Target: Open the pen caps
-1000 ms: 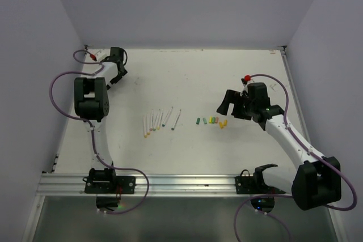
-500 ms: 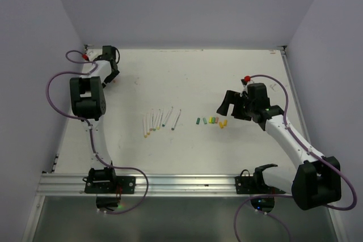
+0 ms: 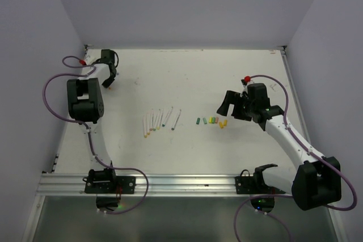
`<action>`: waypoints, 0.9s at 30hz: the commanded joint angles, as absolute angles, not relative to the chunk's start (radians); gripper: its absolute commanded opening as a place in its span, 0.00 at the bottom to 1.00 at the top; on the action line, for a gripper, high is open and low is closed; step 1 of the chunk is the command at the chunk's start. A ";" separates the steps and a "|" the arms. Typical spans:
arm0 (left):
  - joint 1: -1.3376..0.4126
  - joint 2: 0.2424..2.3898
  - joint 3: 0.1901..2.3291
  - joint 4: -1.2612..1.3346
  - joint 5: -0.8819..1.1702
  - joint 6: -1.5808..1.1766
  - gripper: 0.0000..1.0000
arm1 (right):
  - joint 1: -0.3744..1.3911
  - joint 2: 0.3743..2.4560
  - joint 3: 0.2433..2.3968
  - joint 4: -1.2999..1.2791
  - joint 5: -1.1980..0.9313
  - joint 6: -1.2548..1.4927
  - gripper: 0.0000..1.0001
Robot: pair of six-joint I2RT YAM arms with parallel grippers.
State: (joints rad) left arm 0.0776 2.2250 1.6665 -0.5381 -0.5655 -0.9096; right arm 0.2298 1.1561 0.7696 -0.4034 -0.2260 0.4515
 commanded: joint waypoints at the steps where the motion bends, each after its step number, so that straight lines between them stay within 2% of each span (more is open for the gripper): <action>1: 0.089 2.178 1.550 -0.614 -0.523 -0.994 0.00 | 0.236 1.129 0.769 -0.410 -0.219 0.451 0.96; 5: 0.087 2.053 1.430 -0.606 -0.519 -1.038 0.00 | 0.235 1.131 0.776 -0.439 -0.215 0.420 0.99; 9: 0.068 1.806 1.272 -0.503 -0.499 -1.009 0.00 | 0.233 1.160 0.793 -0.454 -0.291 0.453 0.99; 12: 0.014 1.610 1.158 -0.435 -0.509 -0.941 0.00 | 0.233 1.166 0.795 -0.445 -0.319 0.468 0.99; 17: -0.195 1.305 0.999 -0.319 -0.480 -0.822 0.00 | 0.235 1.121 0.798 -0.423 -0.396 0.486 0.99; 20: -0.251 1.119 0.855 -0.177 -0.262 -0.755 0.00 | 0.236 1.095 0.802 -0.431 -0.429 0.497 0.99; 21: -0.259 1.068 0.744 -0.026 -0.179 -0.724 0.00 | 0.238 1.077 0.804 -0.431 -0.439 0.500 0.98; 23: -0.275 0.959 0.649 0.172 0.058 -0.738 0.00 | 0.244 1.059 0.813 -0.439 -0.448 0.514 0.99; 25: -0.287 0.930 0.588 0.216 0.228 -0.738 0.00 | 0.252 1.036 0.821 -0.433 -0.478 0.526 0.98; 27: -0.314 0.917 0.557 0.247 0.309 -0.715 0.00 | 0.261 1.016 0.833 -0.423 -0.495 0.538 0.97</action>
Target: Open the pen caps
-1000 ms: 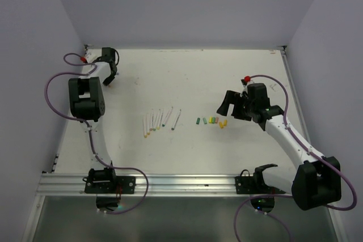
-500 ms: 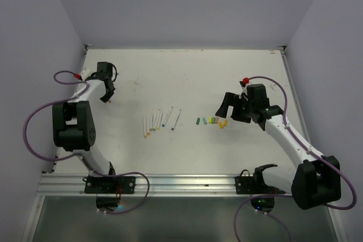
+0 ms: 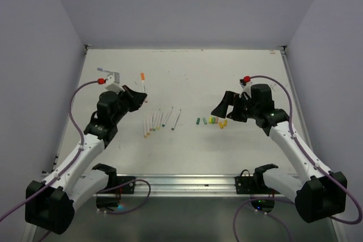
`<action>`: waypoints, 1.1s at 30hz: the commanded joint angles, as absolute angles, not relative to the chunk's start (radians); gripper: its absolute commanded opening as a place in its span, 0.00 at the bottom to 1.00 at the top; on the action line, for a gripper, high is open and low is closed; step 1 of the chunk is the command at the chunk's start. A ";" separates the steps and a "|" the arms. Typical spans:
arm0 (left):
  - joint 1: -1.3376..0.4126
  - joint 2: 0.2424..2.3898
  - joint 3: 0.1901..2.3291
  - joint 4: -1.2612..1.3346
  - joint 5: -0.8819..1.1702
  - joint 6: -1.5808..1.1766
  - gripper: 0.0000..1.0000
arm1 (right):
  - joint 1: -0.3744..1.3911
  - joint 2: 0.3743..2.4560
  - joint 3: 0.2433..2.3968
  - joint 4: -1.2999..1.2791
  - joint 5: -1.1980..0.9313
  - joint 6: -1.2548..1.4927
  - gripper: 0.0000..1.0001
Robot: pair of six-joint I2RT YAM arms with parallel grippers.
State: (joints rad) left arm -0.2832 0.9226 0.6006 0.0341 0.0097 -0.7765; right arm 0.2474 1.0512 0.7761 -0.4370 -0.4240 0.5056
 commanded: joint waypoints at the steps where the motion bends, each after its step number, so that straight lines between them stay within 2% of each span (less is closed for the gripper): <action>1: -0.354 0.916 0.542 0.280 0.407 -0.707 0.00 | 0.273 1.011 0.838 -0.408 -0.508 0.548 0.97; 4: -0.457 0.920 0.508 0.337 0.510 -0.675 0.00 | 0.319 1.003 0.845 -0.375 -0.509 0.572 0.97; 9: -0.604 0.928 0.434 0.425 0.531 -0.696 0.00 | 0.448 1.055 0.870 -0.325 -0.425 0.607 0.94; 15: -0.711 0.945 0.333 0.566 0.479 -0.807 0.00 | 0.486 1.084 0.836 -0.178 -0.402 0.702 0.81; 20: -0.787 0.992 0.314 0.624 0.391 -0.857 0.00 | 0.511 1.117 0.824 -0.091 -0.410 0.747 0.67; 24: -0.828 1.015 0.353 0.575 0.313 -0.908 0.00 | 0.529 1.121 0.810 -0.057 -0.387 0.765 0.55; 33: -0.861 1.031 0.405 0.557 0.233 -0.936 0.00 | 0.555 1.167 0.787 -0.008 -0.368 0.782 0.48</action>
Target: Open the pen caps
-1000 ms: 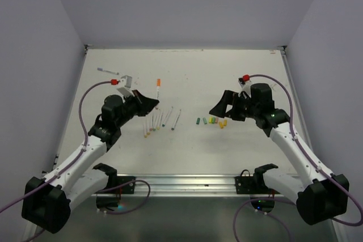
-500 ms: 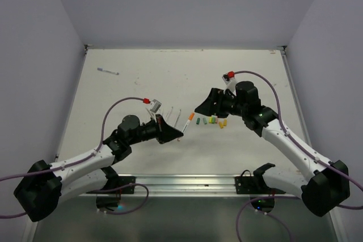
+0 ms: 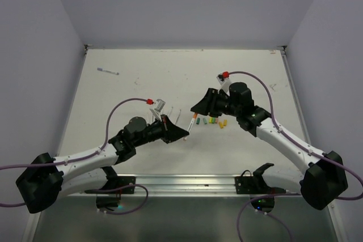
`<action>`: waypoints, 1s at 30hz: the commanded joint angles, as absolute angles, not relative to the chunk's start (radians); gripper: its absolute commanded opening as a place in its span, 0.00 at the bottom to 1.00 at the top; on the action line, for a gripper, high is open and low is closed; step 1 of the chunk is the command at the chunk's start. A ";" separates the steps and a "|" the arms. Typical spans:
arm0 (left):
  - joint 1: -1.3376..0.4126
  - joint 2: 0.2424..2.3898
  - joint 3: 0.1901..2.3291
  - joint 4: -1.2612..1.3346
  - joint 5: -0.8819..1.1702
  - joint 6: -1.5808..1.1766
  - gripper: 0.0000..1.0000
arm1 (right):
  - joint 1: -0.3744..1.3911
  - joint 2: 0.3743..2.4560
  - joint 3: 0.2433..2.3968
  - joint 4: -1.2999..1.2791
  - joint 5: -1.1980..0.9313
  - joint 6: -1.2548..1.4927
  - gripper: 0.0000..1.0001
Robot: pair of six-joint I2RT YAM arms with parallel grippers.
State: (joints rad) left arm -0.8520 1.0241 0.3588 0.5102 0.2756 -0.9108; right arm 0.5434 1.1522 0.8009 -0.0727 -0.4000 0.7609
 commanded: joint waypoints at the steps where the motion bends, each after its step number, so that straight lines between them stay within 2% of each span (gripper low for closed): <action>1: -0.861 1.041 0.408 0.558 0.236 -0.936 0.00 | 0.560 1.173 0.782 -0.005 -0.370 0.782 0.45; 12: -0.868 1.091 0.437 0.575 0.245 -0.934 0.00 | 0.601 1.226 0.779 0.060 -0.354 0.808 0.16; 18: -0.870 1.104 0.453 0.574 0.242 -0.933 0.00 | 0.615 1.227 0.770 0.069 -0.350 0.813 0.18; 22: -0.870 1.100 0.456 0.571 0.238 -0.934 0.00 | 0.617 1.227 0.772 0.061 -0.345 0.808 0.25; 28: -0.870 1.089 0.466 0.552 0.232 -0.927 0.00 | 0.618 1.224 0.770 0.054 -0.344 0.808 0.26; 30: -0.870 1.091 0.468 0.552 0.236 -0.925 0.00 | 0.618 1.223 0.769 0.054 -0.344 0.804 0.21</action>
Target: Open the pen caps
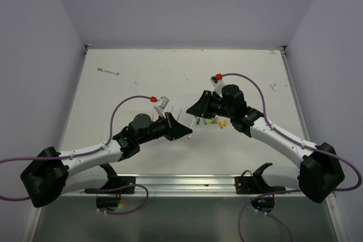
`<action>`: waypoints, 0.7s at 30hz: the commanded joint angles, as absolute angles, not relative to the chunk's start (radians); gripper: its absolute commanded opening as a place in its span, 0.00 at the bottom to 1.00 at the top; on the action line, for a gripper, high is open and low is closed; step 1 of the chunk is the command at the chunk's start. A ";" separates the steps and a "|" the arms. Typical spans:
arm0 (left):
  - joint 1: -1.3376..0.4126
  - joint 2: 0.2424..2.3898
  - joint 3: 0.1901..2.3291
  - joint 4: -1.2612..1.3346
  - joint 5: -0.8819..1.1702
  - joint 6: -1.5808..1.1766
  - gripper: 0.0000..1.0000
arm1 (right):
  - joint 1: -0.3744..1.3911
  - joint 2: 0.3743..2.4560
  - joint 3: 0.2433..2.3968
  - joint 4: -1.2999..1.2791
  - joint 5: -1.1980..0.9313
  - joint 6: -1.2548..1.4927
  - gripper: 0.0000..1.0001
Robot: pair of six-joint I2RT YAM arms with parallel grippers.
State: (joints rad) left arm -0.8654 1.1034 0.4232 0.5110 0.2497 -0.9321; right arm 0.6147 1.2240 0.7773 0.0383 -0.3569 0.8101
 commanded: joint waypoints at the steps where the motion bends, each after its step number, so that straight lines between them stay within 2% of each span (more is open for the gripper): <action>1: -0.870 1.091 0.468 0.552 0.238 -0.927 0.00 | 0.618 1.223 0.769 0.054 -0.342 0.804 0.18; 2: -0.870 1.091 0.468 0.554 0.239 -0.927 0.00 | 0.618 1.220 0.769 0.051 -0.336 0.804 0.05; 3: -0.870 1.091 0.466 0.555 0.242 -0.927 0.00 | 0.618 1.218 0.770 0.048 -0.333 0.801 0.00; 7: -0.870 1.091 0.453 0.548 0.245 -0.919 0.00 | 0.618 1.209 0.781 0.017 -0.318 0.793 0.00; 11: -0.870 1.103 0.451 0.561 0.275 -0.888 0.49 | 0.620 1.201 0.779 0.020 -0.340 0.801 0.00; 12: -0.870 1.114 0.453 0.564 0.287 -0.884 0.53 | 0.620 1.200 0.778 0.023 -0.347 0.804 0.00; 14: -0.870 1.126 0.465 0.578 0.299 -0.868 0.57 | 0.621 1.200 0.776 0.032 -0.370 0.814 0.00; 21: -0.870 1.238 0.520 0.629 0.356 -0.873 0.59 | 0.624 1.187 0.770 0.081 -0.419 0.857 0.00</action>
